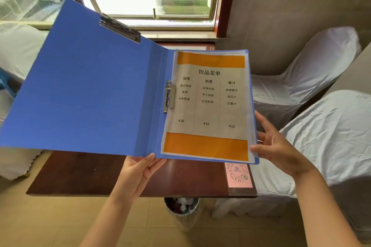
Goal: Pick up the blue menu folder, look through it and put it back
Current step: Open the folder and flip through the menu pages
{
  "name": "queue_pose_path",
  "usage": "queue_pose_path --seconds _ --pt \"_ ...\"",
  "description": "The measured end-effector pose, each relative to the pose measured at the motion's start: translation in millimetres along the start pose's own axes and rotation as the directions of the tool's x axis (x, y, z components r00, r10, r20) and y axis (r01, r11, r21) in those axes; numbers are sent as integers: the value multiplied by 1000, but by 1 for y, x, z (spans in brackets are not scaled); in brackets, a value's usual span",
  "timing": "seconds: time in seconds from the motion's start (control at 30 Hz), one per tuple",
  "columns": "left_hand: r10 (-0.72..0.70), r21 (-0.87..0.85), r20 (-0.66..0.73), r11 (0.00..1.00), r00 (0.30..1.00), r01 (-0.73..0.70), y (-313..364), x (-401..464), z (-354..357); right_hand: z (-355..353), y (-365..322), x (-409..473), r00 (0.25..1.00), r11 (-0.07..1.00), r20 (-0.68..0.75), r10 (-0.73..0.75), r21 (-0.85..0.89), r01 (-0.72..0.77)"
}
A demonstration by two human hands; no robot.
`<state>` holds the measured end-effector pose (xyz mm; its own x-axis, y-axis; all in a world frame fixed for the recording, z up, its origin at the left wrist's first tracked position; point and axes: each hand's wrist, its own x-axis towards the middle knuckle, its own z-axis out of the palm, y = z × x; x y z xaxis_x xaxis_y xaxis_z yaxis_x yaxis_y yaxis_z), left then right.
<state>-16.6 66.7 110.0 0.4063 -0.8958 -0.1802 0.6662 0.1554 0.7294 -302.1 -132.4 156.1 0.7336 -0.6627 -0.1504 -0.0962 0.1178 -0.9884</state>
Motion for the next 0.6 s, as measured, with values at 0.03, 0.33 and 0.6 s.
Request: queue_pose_path --seconds 0.03,0.33,0.6 --pt "-5 10 18 1000 1000 5 0 0 -1 1 1 -1 1000 1000 -9 5 -29 -5" --pt "-30 -8 -14 1000 999 29 -10 0 -3 15 4 -3 954 983 -285 -88 -178 37" --pt "-39 -13 -57 999 998 38 -15 -5 -1 36 1 3 906 968 -372 -204 -214 131"
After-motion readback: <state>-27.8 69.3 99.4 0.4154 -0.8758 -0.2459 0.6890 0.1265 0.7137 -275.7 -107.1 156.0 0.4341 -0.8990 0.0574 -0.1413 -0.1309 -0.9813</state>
